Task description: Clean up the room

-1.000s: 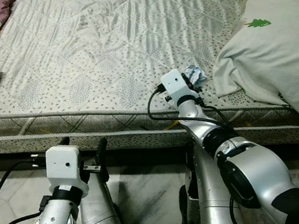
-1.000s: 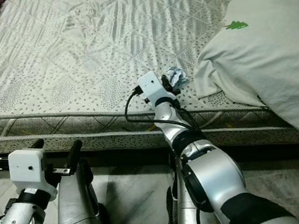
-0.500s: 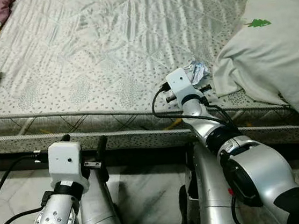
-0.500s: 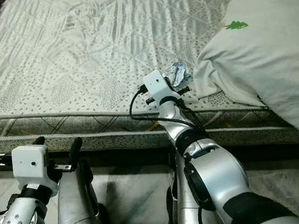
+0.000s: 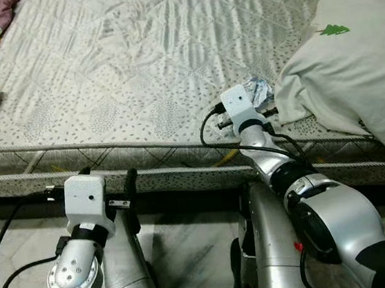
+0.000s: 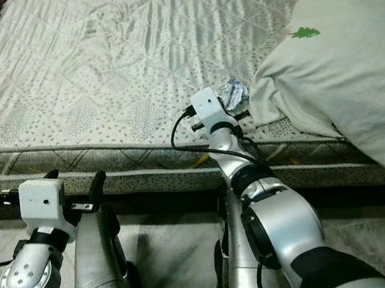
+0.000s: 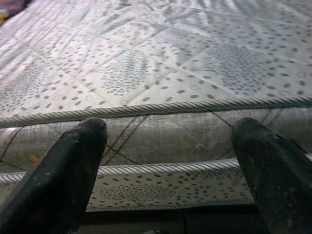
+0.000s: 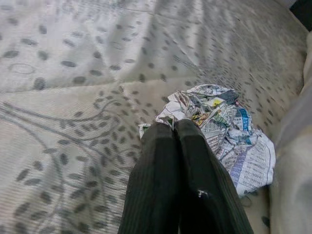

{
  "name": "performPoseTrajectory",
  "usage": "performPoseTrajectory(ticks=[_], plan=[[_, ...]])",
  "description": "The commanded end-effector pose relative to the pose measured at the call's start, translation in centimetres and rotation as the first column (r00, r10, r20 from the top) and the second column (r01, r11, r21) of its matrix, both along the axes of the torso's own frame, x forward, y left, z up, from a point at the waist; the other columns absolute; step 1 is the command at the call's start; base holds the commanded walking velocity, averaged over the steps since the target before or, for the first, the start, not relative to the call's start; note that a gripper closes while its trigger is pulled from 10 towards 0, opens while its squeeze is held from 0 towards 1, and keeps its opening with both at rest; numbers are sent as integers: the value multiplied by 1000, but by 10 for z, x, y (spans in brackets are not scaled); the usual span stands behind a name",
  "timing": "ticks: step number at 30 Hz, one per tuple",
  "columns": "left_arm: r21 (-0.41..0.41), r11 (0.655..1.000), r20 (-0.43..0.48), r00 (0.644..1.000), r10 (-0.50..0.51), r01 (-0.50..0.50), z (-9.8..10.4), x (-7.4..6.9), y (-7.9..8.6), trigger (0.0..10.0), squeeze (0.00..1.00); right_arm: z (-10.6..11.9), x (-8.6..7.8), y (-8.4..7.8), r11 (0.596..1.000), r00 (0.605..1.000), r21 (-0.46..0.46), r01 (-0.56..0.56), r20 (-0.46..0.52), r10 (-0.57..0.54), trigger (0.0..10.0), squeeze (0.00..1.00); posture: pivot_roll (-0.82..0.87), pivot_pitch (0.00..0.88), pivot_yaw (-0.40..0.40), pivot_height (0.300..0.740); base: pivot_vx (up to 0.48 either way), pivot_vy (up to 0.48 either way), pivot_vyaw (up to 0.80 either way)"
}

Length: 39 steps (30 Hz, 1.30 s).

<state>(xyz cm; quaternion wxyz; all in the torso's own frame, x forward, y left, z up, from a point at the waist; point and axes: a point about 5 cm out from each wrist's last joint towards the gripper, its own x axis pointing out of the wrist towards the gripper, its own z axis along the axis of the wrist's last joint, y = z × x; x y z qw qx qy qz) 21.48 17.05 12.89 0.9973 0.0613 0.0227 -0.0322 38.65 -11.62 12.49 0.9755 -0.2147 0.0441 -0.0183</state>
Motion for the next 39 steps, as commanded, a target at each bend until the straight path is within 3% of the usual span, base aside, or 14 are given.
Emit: performPoseTrajectory(ticks=[1, 7, 10, 14, 20, 22, 26, 30, 31, 32, 33, 34, 35, 39], plan=[[-12, 999, -5, 1000, 30, -30, -5, 3, 5, 10000, 0, -2, -2, -9, 998, 1000, 63, 1, 17, -2, 0, 0, 123, 100, -33, 465, 0, 0, 0], [-39, 998, 18, 999, 42, -41, -8, 20, 5, 10000, 0, -9, -12, -25, 988, 997, 150, -29, 80, 17, 0, 0, 63, 26, -7, 465, 0, 0, 0], [-58, 998, 38, 998, 40, -37, -8, 28, 4, 10000, 0, -9, -29, -33, 972, 984, 219, -86, 172, 48, 0, 0, 33, 0, 7, 465, 0, 0, 0], [-71, 997, 53, 998, 26, -23, -9, 38, 5, 10000, 0, -5, -41, -33, 959, 972, 252, -130, 224, 73, 0, 0, 11, 0, 18, 465, 0, 0, 0], [-87, 996, 78, 996, 31, -24, -7, 55, 10, 10000, 0, 9, -81, -33, 930, 935, 265, -256, 313, 168, 0, 0, -36, 0, 41, 465, 0, 0, 0], [-108, 994, 84, 996, 22, -13, -7, 57, 8, 10000, 0, 11, -95, -43, 927, 925, 243, -285, 325, 199, 0, 0, -31, 0, 43, 465, 0, 0, 0], [-96, 995, 98, 994, 47, -38, -9, 60, 12, 10000, 0, 8, -102, -57, 935, 945, 280, -217, 302, 129, 0, 0, -52, 0, 48, 465, 0, 0, 0], [-80, 995, 85, 994, 65, -58, -16, 57, 17, 10000, 0, 8, -121, -63, 946, 953, 264, -190, 280, 113, 0, 0, -71, 0, 65, 465, 0, 0, 0], [-67, 996, 84, 994, 71, -65, -17, 57, 19, 10000, 0, 6, -128, -63, 947, 959, 269, -178, 265, 106, 627, 0, -71, 0, 65, 465, 0, 0, 0], [-61, 995, 83, 993, 79, -75, -18, 57, 21, 10000, 0, 4, -133, -65, 951, 964, 266, -158, 249, 91, 4078, 0, -81, 0, 86, 465, 0, 0, 0], [-61, 995, 83, 993, 79, -75, -18, 57, 21, 10000, 0, 4, -133, -65, 951, 964, 266, -158, 249, 91, 4078, 0, -81, 0, 86, 465, 0, 0, 0], [-55, 995, 78, 993, 93, -88, -19, 58, 23, 10000, 0, 0, -137, -67, 957, 971, 260, -126, 228, 66, 8235, 0, -83, 0, 87, 465, 0, 0, 0], [-44, 995, 76, 993, 93, -89, -20, 59, 24, 10000, 0, -3, -140, -67, 951, 977, 288, -111, 207, 51, 10000, 0, -86, 0, 82, 465, 0, 0, 0], [-33, 998, 89, 995, 51, -49, -19, 60, 20, 10000, 0, -2, -144, -63, 955, 982, 284, -90, 187, 37, 10000, 0, -94, 0, 75, 465, 0, 0, 0]])
